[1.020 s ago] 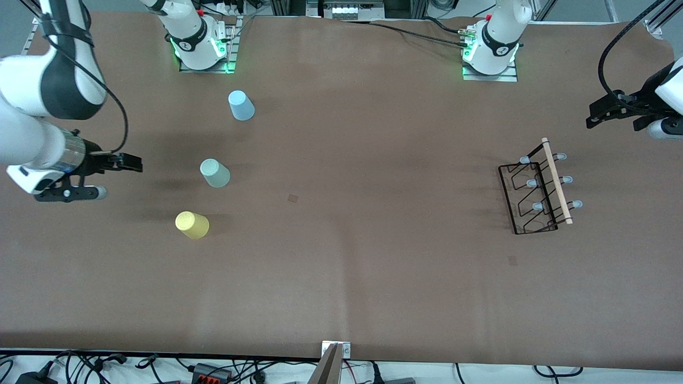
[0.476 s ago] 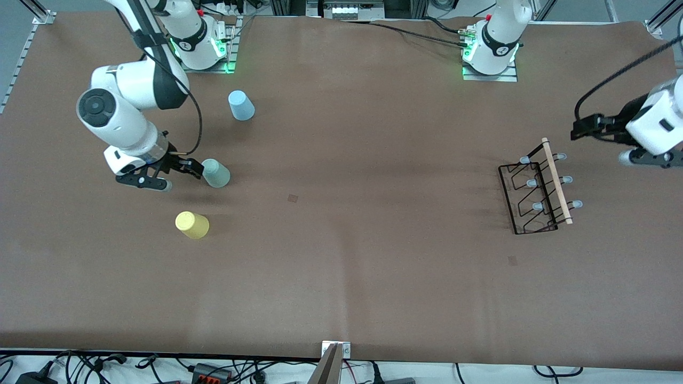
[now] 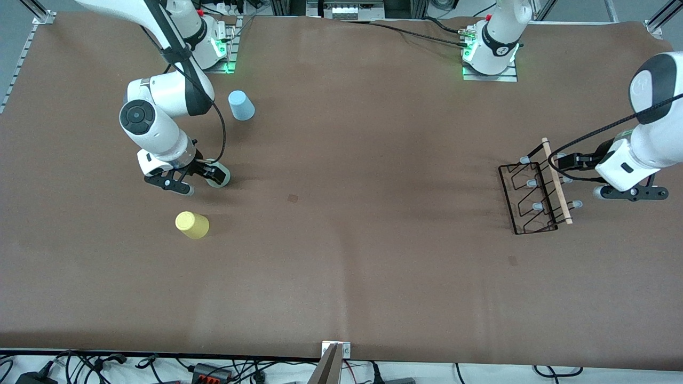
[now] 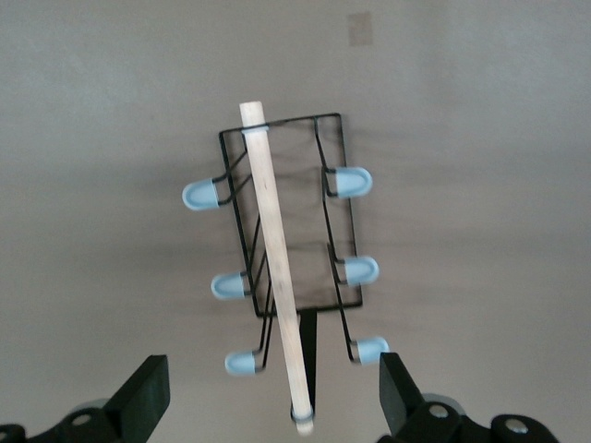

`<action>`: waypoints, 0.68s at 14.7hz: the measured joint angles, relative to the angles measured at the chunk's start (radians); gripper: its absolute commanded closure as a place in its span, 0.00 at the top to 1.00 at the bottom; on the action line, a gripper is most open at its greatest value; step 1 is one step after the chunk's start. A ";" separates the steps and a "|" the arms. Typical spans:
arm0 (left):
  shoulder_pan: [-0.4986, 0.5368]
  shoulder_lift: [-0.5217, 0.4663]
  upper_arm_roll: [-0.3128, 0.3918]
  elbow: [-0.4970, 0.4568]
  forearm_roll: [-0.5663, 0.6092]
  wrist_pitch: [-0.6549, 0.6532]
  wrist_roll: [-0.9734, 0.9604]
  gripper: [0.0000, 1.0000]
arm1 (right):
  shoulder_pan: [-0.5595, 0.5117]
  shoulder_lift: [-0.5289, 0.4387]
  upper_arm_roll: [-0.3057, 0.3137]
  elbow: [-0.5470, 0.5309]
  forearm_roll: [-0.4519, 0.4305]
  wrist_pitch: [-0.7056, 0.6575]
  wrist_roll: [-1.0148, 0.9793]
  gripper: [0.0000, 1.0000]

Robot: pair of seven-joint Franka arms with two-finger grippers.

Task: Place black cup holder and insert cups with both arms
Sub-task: 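Reach the right gripper to the teal cup while the left gripper reaches the rack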

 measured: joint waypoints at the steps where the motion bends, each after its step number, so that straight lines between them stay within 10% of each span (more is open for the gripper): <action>1: 0.007 0.000 0.000 -0.035 0.000 0.045 0.000 1.00 | 0.000 0.000 -0.001 -0.008 0.000 0.000 0.000 1.00; 10: 0.020 0.000 -0.001 -0.225 0.000 0.266 0.000 0.72 | 0.000 0.001 -0.003 -0.085 0.000 0.062 0.000 1.00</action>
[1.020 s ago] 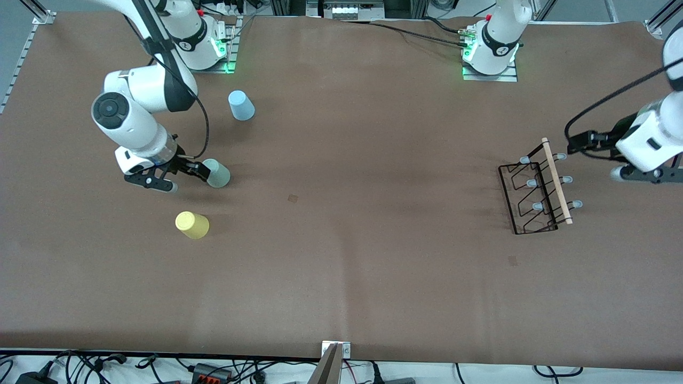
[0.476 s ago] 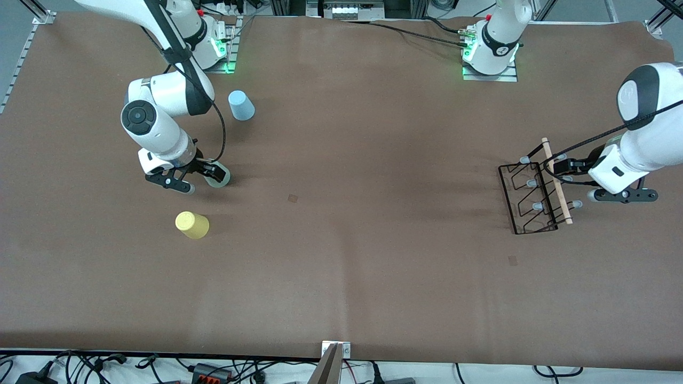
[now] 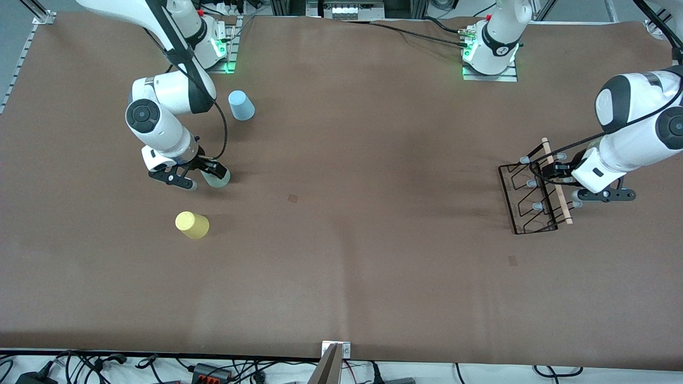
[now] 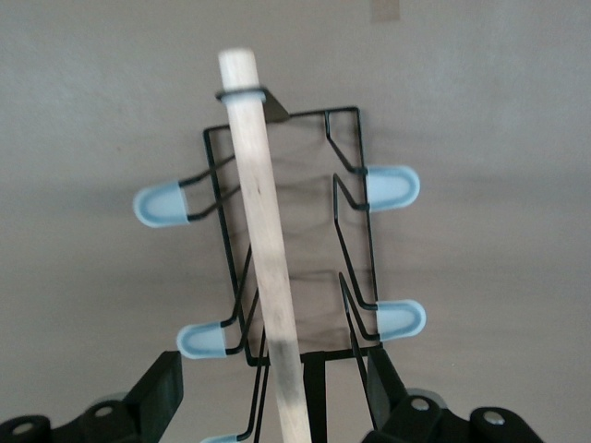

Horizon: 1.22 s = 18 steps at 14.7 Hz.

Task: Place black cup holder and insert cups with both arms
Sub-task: 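Reach the right gripper to the teal cup while the left gripper reaches the rack, then carry the black rack with the left gripper to the table middle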

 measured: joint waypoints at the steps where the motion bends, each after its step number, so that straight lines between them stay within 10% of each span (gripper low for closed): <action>1: 0.000 0.000 0.000 -0.008 0.000 0.003 0.000 0.64 | 0.000 0.000 0.000 -0.007 0.000 0.005 0.000 1.00; 12: 0.000 0.014 -0.001 -0.028 -0.001 0.004 -0.002 0.01 | 0.001 0.015 0.009 -0.013 0.000 0.011 0.000 1.00; 16: 0.000 0.014 -0.003 -0.014 -0.001 0.002 -0.004 0.01 | 0.001 0.019 0.009 -0.013 0.000 0.013 0.000 0.98; 18: -0.002 0.013 -0.014 0.044 -0.001 -0.063 -0.003 0.01 | 0.001 0.020 0.009 -0.013 0.000 0.014 0.000 0.82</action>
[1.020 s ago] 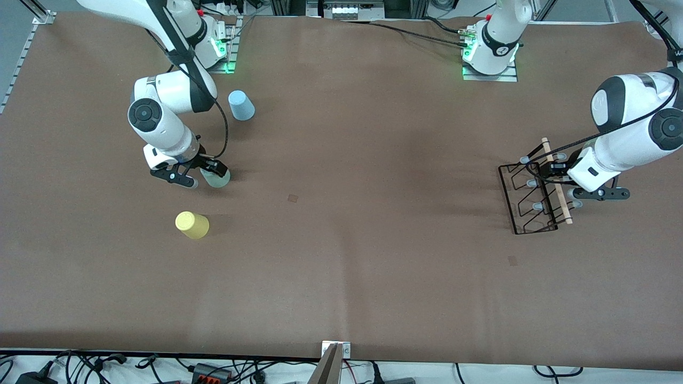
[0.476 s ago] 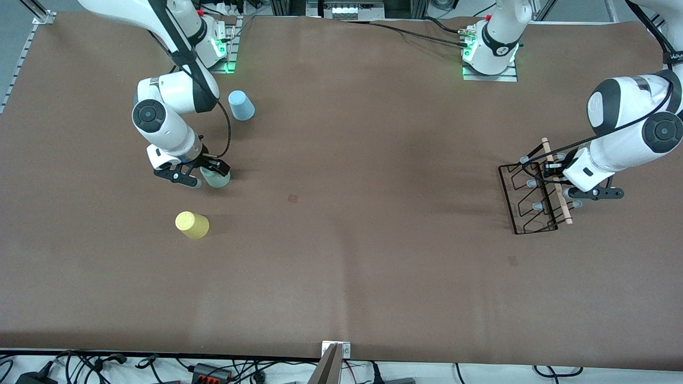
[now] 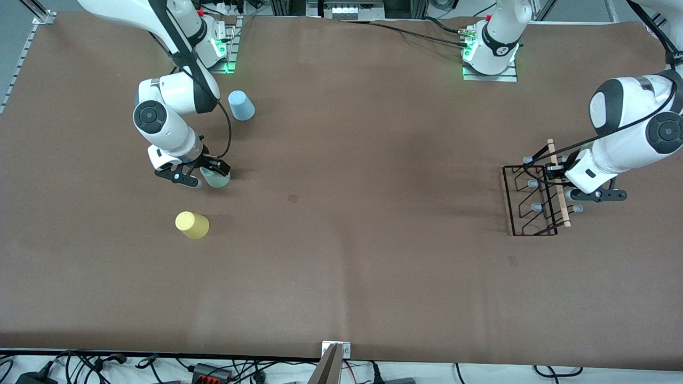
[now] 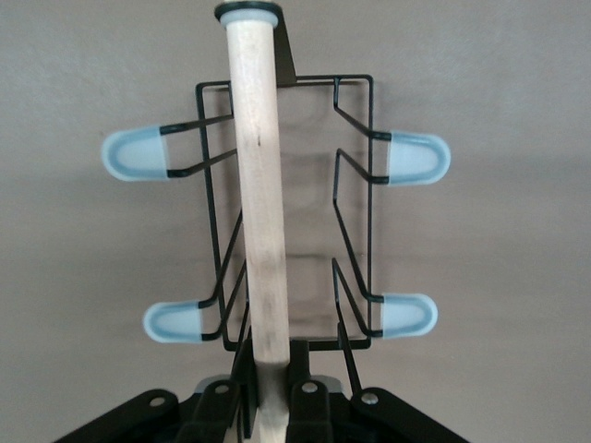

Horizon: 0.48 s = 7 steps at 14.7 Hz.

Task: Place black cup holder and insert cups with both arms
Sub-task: 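Carry the black rack with the left gripper to the table middle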

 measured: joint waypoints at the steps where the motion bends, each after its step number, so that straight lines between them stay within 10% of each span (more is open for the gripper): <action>1: -0.001 -0.001 -0.020 0.051 0.000 -0.065 0.000 0.01 | 0.000 0.000 0.000 0.000 0.000 0.000 0.000 0.75; 7: -0.022 -0.009 -0.324 0.246 -0.034 -0.256 -0.225 0.01 | 0.000 -0.001 0.001 0.001 0.000 0.002 0.000 0.45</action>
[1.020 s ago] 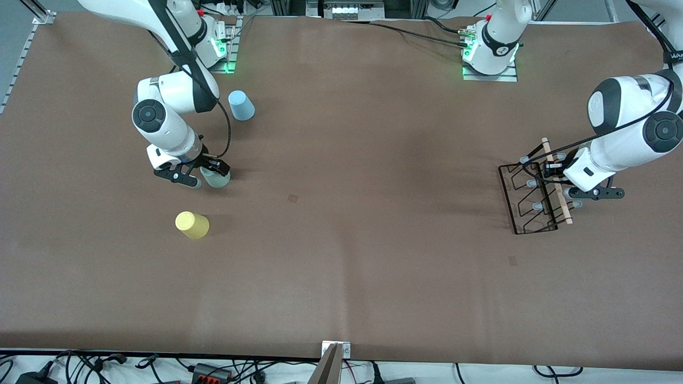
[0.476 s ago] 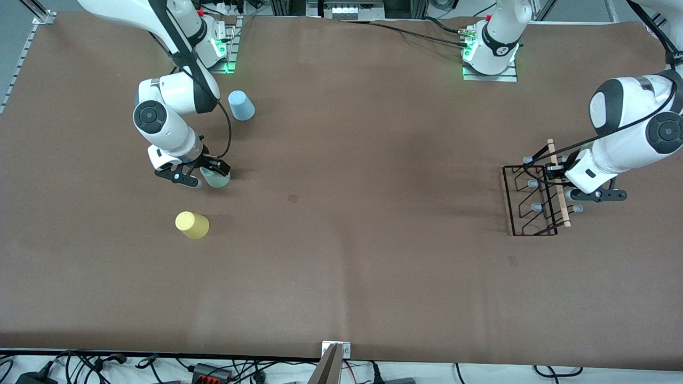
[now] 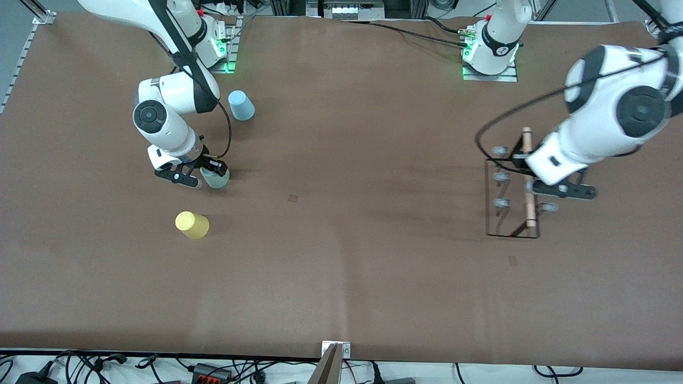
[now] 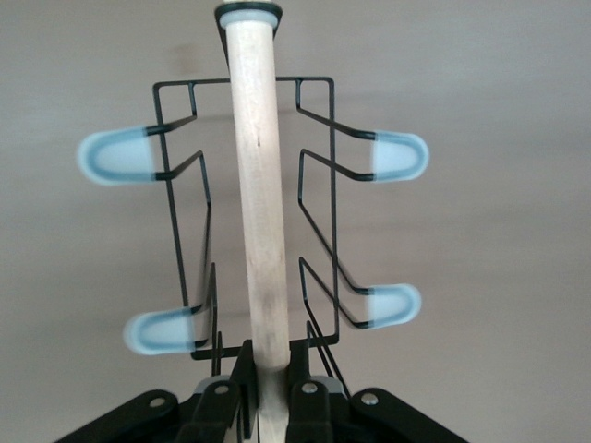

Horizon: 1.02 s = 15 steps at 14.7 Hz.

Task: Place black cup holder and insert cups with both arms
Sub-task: 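Carry the black rack with the left gripper to the table middle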

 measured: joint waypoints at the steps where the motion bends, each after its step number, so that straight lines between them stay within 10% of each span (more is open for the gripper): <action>1: -0.007 0.006 -0.057 0.003 -0.018 0.000 -0.081 0.01 | 0.000 0.000 0.000 0.000 0.000 0.000 0.000 0.45; 5: -0.105 0.098 -0.181 0.073 -0.037 0.009 -0.381 0.01 | 0.000 0.000 0.000 0.000 0.000 0.001 0.000 0.41; 15: -0.372 0.382 -0.184 0.202 0.017 0.219 -0.726 0.01 | 0.000 -0.001 0.000 0.003 0.000 0.001 -0.001 0.29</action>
